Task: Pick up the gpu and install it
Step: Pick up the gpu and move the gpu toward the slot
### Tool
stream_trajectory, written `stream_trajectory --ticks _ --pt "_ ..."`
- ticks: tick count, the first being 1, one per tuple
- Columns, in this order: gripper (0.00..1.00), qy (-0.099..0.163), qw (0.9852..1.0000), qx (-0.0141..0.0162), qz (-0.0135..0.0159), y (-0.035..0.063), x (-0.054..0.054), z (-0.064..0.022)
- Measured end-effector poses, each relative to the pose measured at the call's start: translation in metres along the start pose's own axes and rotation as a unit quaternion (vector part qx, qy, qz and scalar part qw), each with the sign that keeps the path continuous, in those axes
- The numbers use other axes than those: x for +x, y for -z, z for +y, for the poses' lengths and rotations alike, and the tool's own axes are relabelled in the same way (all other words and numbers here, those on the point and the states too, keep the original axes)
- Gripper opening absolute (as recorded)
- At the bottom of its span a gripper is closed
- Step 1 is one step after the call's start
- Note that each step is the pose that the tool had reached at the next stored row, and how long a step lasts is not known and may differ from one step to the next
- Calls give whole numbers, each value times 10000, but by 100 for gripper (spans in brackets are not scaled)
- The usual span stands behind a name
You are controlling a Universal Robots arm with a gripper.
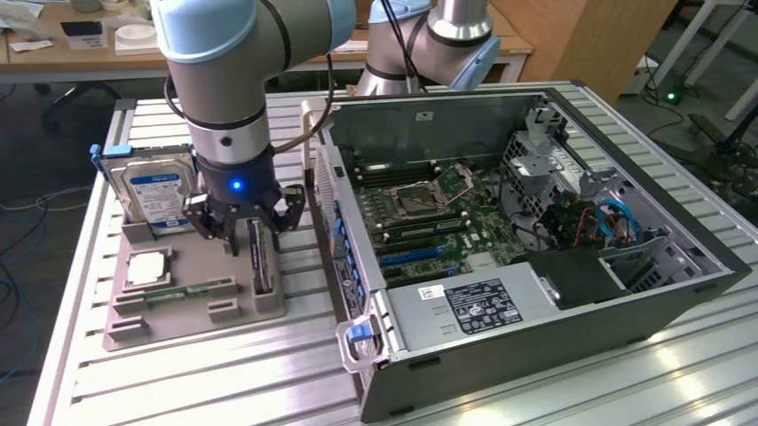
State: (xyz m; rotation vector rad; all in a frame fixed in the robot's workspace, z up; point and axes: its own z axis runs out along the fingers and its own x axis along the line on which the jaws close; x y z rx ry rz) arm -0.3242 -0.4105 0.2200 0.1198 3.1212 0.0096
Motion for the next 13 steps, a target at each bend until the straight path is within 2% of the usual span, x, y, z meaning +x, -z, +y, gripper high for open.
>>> stream_trajectory --ticks 1,3,5,6,10,12,13 --pt "58 0 10000 0 0 0 0 0" --pt "45 0 10000 -1 -1 -1 0 0" --pt "45 0 10000 -1 -1 -1 0 1" --pt "39 0 10000 -1 -1 -1 0 0" --pt "37 0 10000 -1 -2 -2 0 0" --pt "27 0 10000 -1 -1 -1 0 0" --pt "27 0 10000 -1 -1 -1 0 0"
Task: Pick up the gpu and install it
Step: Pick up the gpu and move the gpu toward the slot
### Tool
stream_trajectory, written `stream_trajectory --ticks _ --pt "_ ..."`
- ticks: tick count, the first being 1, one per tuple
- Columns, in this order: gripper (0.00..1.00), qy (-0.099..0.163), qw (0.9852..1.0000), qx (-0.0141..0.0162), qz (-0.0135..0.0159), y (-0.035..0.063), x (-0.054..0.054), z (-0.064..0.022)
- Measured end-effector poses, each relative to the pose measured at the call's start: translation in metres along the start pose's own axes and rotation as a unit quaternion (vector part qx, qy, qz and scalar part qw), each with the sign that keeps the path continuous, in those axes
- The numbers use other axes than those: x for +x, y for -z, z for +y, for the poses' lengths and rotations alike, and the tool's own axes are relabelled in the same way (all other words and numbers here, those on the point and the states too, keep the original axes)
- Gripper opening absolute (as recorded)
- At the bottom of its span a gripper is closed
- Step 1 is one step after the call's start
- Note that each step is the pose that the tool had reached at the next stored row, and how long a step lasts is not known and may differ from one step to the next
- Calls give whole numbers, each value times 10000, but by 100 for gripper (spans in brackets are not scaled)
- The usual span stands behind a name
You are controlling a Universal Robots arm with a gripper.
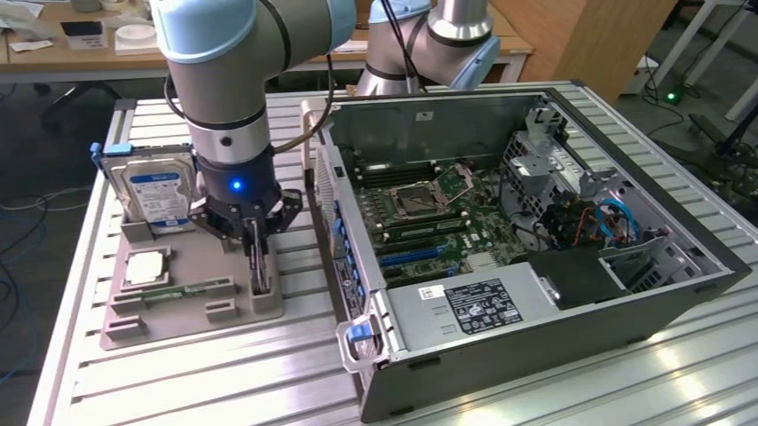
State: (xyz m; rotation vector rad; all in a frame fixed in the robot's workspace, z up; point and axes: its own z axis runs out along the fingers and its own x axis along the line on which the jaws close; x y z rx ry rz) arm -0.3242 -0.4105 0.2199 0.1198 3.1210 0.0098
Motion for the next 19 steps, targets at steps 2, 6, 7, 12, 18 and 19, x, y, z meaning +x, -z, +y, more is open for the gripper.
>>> stream_trajectory --ticks 2,6,7,12,18,19 --pt "27 0 10000 0 0 0 0 0" --pt "27 0 10000 0 0 0 0 0" --pt "27 0 10000 0 -1 0 0 0" --pt "27 -1 10000 -5 -1 1 0 0" --pt "27 -1 10000 -13 0 112 -2 0" --pt "27 0 10000 -13 1 137 -3 0"
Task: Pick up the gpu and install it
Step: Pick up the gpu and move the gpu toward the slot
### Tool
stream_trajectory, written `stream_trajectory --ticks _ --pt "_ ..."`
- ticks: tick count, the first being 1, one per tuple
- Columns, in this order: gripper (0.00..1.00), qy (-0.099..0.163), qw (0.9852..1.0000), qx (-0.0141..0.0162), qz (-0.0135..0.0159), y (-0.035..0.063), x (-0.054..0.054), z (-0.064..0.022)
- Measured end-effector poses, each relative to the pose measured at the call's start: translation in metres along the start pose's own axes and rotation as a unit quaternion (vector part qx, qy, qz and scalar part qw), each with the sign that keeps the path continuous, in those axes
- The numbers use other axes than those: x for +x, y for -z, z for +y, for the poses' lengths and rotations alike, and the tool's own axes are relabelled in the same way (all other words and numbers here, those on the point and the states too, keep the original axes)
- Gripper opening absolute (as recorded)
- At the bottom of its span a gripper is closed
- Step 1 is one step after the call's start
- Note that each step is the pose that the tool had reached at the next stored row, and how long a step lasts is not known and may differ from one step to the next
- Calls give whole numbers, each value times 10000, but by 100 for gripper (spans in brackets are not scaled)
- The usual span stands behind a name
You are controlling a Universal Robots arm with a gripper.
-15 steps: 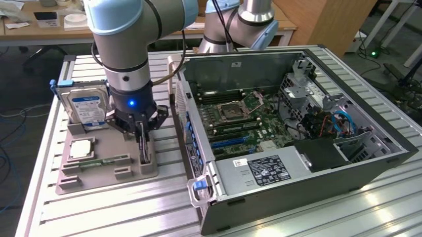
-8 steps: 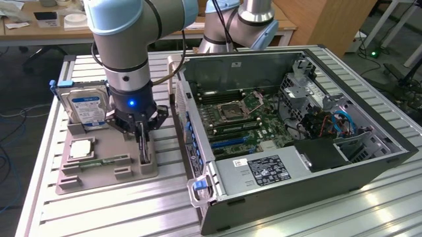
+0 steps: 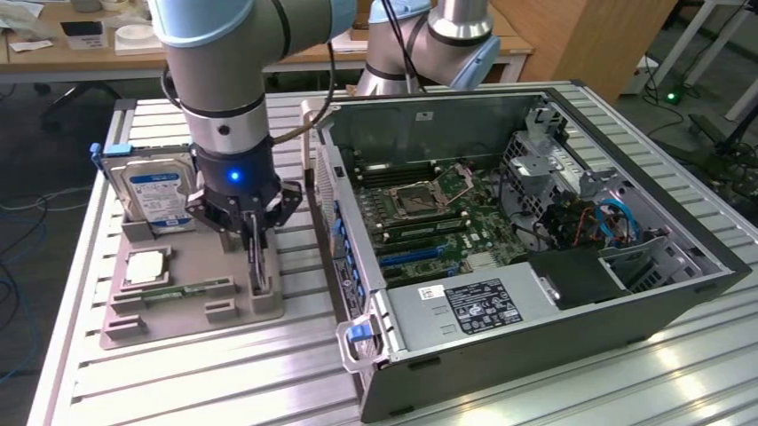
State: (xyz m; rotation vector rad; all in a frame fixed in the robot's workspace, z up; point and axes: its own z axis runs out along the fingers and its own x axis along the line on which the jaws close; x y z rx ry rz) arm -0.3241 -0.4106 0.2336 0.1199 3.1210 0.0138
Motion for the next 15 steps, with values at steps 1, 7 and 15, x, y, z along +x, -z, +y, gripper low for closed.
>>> stream_trajectory --ticks 1,7,15 --pt "27 0 10000 -1 -1 33 -1 0" --pt "27 0 10000 -5 0 217 -4 2" --pt "27 0 10000 -6 -1 245 -4 2"
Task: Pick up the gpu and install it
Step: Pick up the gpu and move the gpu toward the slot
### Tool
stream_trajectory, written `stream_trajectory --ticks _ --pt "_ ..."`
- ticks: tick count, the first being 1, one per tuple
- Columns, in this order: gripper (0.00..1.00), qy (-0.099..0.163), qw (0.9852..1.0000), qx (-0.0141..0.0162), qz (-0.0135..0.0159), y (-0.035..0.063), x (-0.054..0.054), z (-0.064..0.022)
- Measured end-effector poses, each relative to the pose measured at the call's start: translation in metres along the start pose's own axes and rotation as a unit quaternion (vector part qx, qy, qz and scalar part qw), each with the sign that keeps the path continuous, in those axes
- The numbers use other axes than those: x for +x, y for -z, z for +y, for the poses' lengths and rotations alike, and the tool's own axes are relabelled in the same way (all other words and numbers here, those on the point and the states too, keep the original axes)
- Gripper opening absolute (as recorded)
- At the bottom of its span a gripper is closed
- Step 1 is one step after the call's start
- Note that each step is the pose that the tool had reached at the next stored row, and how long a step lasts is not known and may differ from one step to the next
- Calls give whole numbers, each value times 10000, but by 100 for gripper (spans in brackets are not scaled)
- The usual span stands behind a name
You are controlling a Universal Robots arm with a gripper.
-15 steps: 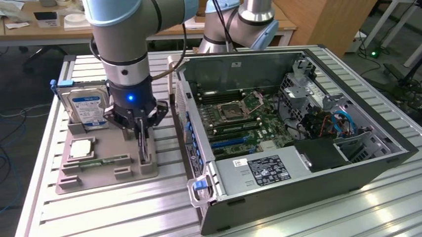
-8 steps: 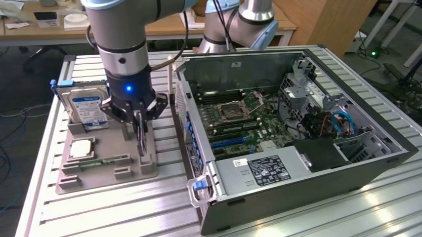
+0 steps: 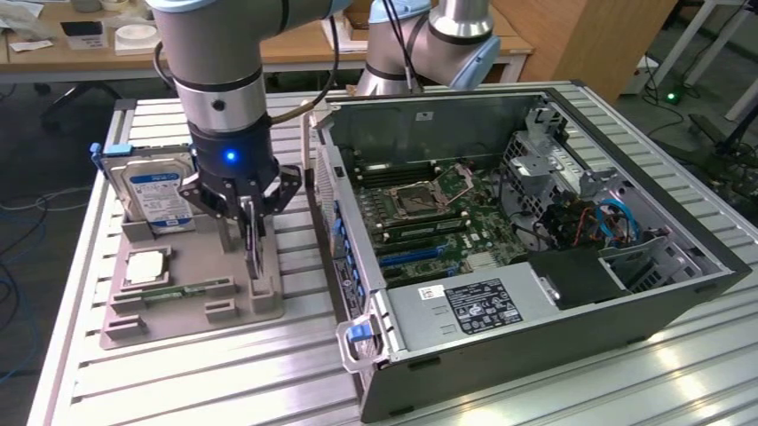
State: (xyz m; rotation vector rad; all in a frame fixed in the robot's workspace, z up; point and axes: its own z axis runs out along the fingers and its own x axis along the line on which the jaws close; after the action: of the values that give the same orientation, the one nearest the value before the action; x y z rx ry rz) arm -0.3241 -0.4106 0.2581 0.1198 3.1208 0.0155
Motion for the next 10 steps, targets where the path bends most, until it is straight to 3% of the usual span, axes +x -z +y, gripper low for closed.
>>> stream_trajectory --ticks 10 --pt "27 132 9999 -3 1 15 0 1"
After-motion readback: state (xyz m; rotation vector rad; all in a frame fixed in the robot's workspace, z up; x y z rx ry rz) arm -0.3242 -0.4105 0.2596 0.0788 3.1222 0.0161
